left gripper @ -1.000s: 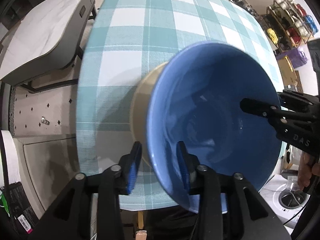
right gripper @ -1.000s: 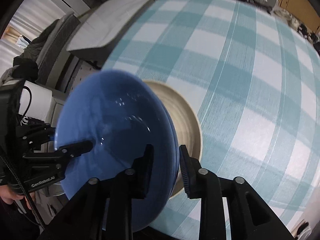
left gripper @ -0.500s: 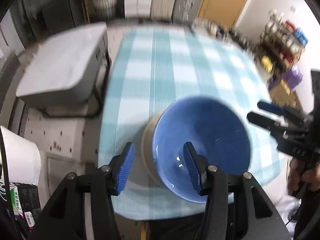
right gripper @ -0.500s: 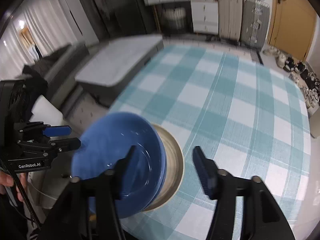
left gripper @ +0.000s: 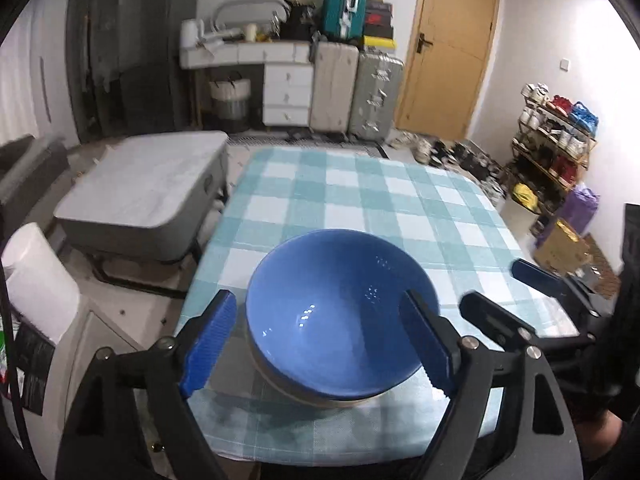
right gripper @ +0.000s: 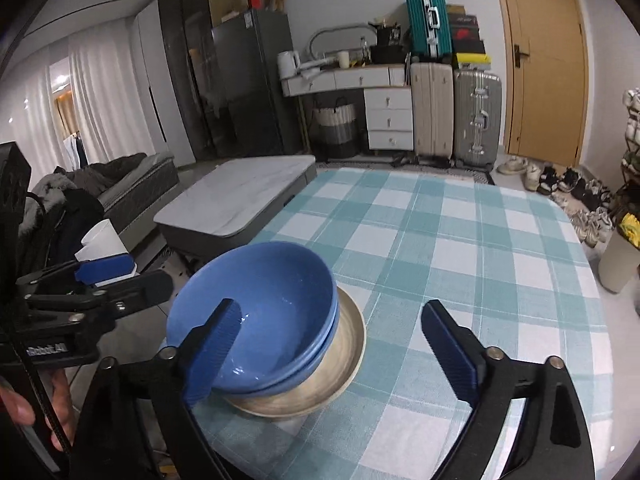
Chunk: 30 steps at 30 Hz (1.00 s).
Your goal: Organize plates and bowls
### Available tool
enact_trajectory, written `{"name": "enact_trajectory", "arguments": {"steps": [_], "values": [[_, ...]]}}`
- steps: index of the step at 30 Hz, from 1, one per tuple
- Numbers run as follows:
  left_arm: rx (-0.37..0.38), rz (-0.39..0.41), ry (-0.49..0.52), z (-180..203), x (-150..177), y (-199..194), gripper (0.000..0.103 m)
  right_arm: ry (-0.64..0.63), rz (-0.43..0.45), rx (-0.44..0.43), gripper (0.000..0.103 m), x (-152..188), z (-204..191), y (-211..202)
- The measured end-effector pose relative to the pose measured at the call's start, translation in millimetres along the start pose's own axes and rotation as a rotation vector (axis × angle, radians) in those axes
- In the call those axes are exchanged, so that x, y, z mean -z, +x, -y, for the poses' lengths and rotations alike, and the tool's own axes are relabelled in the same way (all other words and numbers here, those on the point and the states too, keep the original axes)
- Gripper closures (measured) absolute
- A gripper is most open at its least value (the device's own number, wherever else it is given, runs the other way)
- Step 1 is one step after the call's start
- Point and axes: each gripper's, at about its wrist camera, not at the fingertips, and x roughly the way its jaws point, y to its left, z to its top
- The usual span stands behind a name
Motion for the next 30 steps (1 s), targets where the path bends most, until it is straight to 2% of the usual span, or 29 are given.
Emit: {"name": "enact_trajectory", "arguments": {"steps": [1,3,4,8,10,13,16,20,30], "values": [[-0.018,0.020,0.013,2.1,3.7,-1.6,0.017,-0.006,0.005,0.008,0.001,3.3,-0.9,-1.8],[-0.073,0.068,0.022,3.9,10.6,-5.3,0.003,-0.014,0.012,0.040,0.001,9.5,-2.1,-5.7],[-0.101,0.108,0.016,2.7,14.9,-8.4,0.001,-0.008,0.021,0.046,0.001,12.9,-1.9,-8.5],[-0.125,0.202,-0.019,-4.9,26.1,-18.4,0.000,0.032,0.056,0.055,0.001,25.2,3.0,-15.3],[-0.117,0.201,-0.034,-8.2,29.4,-17.5,0.000,0.047,0.072,0.058,0.001,30.7,5.1,-17.0],[-0.086,0.194,-0.050,-11.9,35.3,-15.5,0.000,0.048,0.051,0.103,0.001,37.8,5.3,-16.1],[-0.094,0.188,-0.037,-10.0,42.2,-11.5,0.000,0.055,0.069,0.143,0.001,44.9,6.7,-19.6],[-0.105,0.162,-0.024,-3.3,49.6,-10.3,0.000,0.066,0.091,0.139,0.001,52.0,5.6,-26.1],[-0.124,0.174,-0.001,7.8,54.6,-21.7,0.000,0.061,0.101,0.145,0.001,59.7,-0.4,-30.6]]}}
